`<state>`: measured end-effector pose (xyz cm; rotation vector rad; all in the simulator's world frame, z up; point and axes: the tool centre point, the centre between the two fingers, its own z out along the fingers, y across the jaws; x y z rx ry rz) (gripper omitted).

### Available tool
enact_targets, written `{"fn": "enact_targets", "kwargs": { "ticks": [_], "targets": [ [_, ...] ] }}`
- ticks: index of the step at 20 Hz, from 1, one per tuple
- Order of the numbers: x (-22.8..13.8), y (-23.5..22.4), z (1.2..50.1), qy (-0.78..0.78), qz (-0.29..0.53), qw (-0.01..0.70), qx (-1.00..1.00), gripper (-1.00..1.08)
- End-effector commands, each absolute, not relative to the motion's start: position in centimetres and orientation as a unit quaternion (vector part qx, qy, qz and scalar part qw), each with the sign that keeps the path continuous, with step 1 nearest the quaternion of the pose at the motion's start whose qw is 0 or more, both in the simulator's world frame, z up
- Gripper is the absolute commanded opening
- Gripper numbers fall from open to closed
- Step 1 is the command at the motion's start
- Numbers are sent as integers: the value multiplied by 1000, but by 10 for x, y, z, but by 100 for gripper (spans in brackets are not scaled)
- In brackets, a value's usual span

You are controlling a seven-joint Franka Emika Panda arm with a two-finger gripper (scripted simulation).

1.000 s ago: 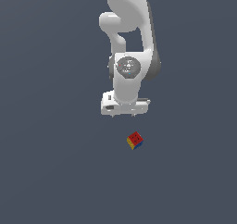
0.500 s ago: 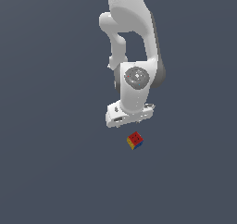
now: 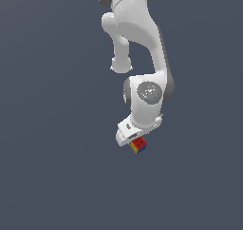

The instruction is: Pick up the object and move it to a goal position.

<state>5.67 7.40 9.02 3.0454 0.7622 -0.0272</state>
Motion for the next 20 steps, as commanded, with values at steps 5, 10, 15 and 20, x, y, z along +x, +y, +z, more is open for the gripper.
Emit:
{"fn": "enact_targets", "kwargs": {
  "ticks": [5, 10, 15, 20],
  "targets": [
    [67, 82, 84, 274, 0, 0, 962, 100],
    [66, 82, 82, 273, -1, 0, 962, 100],
    [66, 82, 65, 274, -1, 0, 962, 100],
    [66, 82, 40, 275, 0, 0, 961, 100]
  ]
}}
